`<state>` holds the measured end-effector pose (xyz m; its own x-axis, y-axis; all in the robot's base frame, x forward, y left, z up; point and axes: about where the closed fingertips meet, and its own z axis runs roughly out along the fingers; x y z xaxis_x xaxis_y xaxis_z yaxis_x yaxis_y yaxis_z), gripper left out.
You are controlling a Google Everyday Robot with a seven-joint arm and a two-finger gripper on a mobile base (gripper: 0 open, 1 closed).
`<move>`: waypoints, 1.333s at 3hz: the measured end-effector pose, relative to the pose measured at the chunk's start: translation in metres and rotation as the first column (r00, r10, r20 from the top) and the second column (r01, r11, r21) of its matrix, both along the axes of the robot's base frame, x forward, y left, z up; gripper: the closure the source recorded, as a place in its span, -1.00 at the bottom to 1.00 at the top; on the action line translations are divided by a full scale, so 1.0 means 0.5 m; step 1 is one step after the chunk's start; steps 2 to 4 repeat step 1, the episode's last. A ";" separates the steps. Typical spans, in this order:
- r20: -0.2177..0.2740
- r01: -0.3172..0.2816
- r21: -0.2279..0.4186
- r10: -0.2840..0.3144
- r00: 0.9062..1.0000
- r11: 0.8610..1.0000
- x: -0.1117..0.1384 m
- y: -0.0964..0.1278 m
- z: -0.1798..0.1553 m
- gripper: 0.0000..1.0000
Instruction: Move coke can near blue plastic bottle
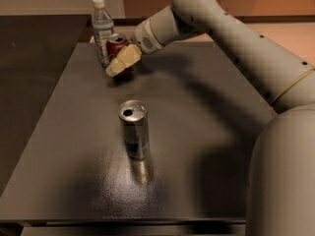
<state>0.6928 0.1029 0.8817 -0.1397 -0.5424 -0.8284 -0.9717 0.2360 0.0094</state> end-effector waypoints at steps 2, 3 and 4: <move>0.000 0.000 0.000 0.000 1.000 1.000 0.000 0.000 0.000 -1.00; 0.000 0.000 0.000 0.000 1.000 1.000 0.000 0.000 0.000 -1.00; 0.000 0.000 0.000 0.000 1.000 1.000 0.000 0.000 0.000 -1.00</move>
Offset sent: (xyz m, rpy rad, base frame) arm 0.0000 0.0000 0.0000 0.0000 0.0000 0.0000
